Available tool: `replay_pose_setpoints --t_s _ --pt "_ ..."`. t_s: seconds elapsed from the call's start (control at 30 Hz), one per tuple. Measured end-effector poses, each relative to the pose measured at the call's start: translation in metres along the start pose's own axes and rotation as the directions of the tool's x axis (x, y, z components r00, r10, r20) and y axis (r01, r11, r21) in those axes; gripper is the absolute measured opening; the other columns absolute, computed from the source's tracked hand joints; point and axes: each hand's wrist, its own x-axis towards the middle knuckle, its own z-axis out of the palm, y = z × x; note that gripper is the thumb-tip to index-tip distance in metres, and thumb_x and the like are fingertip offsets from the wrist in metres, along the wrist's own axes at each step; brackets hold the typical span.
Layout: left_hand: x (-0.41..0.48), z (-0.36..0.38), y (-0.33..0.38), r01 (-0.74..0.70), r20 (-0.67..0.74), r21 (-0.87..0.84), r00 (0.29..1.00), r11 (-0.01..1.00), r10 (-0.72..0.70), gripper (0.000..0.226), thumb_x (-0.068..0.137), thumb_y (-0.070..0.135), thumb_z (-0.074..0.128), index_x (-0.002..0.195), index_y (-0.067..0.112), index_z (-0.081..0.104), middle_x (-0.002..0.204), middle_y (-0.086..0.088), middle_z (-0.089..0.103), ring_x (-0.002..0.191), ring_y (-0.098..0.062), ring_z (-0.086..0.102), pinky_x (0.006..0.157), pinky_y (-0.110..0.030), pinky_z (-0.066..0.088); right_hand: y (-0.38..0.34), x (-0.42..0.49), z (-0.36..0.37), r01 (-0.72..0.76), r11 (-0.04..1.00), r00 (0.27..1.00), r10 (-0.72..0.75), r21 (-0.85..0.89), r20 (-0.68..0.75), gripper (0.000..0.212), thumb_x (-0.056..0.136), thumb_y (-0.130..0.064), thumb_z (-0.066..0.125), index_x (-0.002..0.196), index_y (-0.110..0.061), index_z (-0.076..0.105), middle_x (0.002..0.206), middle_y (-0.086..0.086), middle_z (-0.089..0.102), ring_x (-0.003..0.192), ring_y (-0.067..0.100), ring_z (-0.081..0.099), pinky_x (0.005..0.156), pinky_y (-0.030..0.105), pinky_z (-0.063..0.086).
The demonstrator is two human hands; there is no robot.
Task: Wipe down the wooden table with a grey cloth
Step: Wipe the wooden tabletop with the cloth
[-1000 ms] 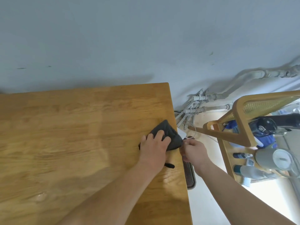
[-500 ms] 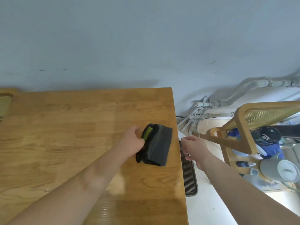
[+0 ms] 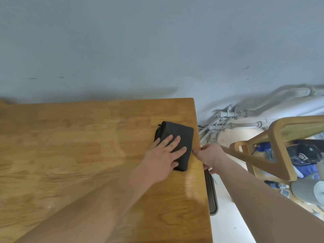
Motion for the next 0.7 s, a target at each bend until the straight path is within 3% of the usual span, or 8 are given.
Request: replay_pose_setpoints --t_s 0.07,0.1,0.2,0.27,0.33,0.47,0.57,0.7 --pt "0.031 -0.021 -0.014 0.029 -0.014 -0.011 0.999 1.000 -0.029 0.062 0.110 0.046 0.034 0.162 0.044 0.000 0.170 0.007 -0.019 0.158 -0.019 -0.016 0.129 -0.050 0.002 -0.005 0.003 -0.005 -0.029 0.998 0.999 0.030 -0.060 0.012 0.047 0.100 -0.042 0.064 0.131 -0.007 0.061 0.084 0.007 0.071 0.075 0.024 0.076 0.050 0.028 0.054" --pt "0.047 -0.032 -0.019 0.045 -0.031 -0.038 0.998 0.998 -0.047 0.063 0.110 0.045 0.036 0.163 0.044 0.002 0.171 0.006 -0.017 0.158 -0.019 -0.014 0.129 -0.051 0.003 -0.006 0.003 -0.007 -0.036 0.995 0.999 0.038 -0.092 0.013 0.049 0.100 -0.044 0.063 0.133 -0.008 0.059 0.086 0.007 0.072 0.075 0.023 0.077 0.050 0.028 0.052" --pt "0.080 -0.054 -0.017 0.125 -0.061 -0.160 0.989 0.979 -0.136 0.065 0.109 0.035 0.043 0.163 0.041 0.009 0.173 0.002 -0.012 0.159 -0.025 -0.011 0.128 -0.055 0.003 -0.004 0.007 -0.006 -0.049 0.987 0.999 0.051 -0.155 0.007 0.052 0.099 -0.051 0.061 0.132 -0.010 0.058 0.089 0.011 0.076 0.079 0.022 0.077 0.073 0.039 0.061" --pt "0.087 -0.052 -0.002 0.156 -0.064 -0.151 0.984 0.976 -0.167 0.068 0.107 0.026 0.045 0.164 0.037 0.010 0.173 0.000 -0.011 0.159 -0.029 -0.011 0.128 -0.057 0.000 0.000 0.009 -0.004 -0.054 0.987 0.999 0.053 -0.153 -0.014 0.049 0.099 -0.052 0.060 0.127 -0.011 0.060 0.085 0.010 0.076 0.078 0.021 0.077 0.080 0.041 0.063" --pt "0.081 -0.041 0.009 0.063 -0.070 -0.046 0.995 0.997 -0.066 0.069 0.107 0.026 0.044 0.163 0.035 0.007 0.173 0.002 -0.011 0.159 -0.030 -0.012 0.128 -0.056 -0.002 0.003 0.011 -0.001 -0.063 0.987 0.998 0.062 -0.151 -0.014 0.046 0.099 -0.053 0.060 0.122 -0.013 0.062 0.080 0.008 0.076 0.075 0.021 0.077 0.081 0.042 0.063" --pt "0.084 -0.050 -0.030 -0.199 -0.002 0.094 0.980 0.975 0.200 0.060 0.109 0.049 0.036 0.161 0.047 0.007 0.171 0.014 -0.011 0.159 -0.015 -0.010 0.129 -0.048 0.002 0.006 0.013 -0.001 -0.084 0.989 0.996 0.087 -0.124 0.015 0.046 0.099 -0.056 0.058 0.118 -0.014 0.062 0.082 0.011 0.078 0.075 0.023 0.078 0.086 0.046 0.062" --pt "0.106 -0.074 -0.054 -0.056 -0.068 0.008 0.996 0.998 0.057 0.061 0.107 0.049 0.040 0.161 0.049 0.011 0.172 0.014 -0.007 0.159 -0.015 -0.006 0.129 -0.050 0.007 0.004 0.010 -0.004 -0.093 0.988 0.995 0.097 -0.127 0.023 0.048 0.099 -0.057 0.057 0.118 -0.013 0.062 0.087 0.010 0.077 0.076 0.023 0.078 0.083 0.045 0.061" --pt "0.110 -0.060 -0.022 0.114 -0.165 -0.177 0.976 0.978 -0.143 0.058 0.110 0.034 0.038 0.163 0.041 0.014 0.174 0.006 -0.006 0.159 -0.022 -0.008 0.128 -0.054 0.001 0.008 0.009 0.000 -0.091 0.988 0.995 0.095 -0.125 0.028 0.045 0.099 -0.059 0.055 0.111 -0.016 0.059 0.090 0.006 0.075 0.075 0.021 0.077 0.079 0.043 0.061"
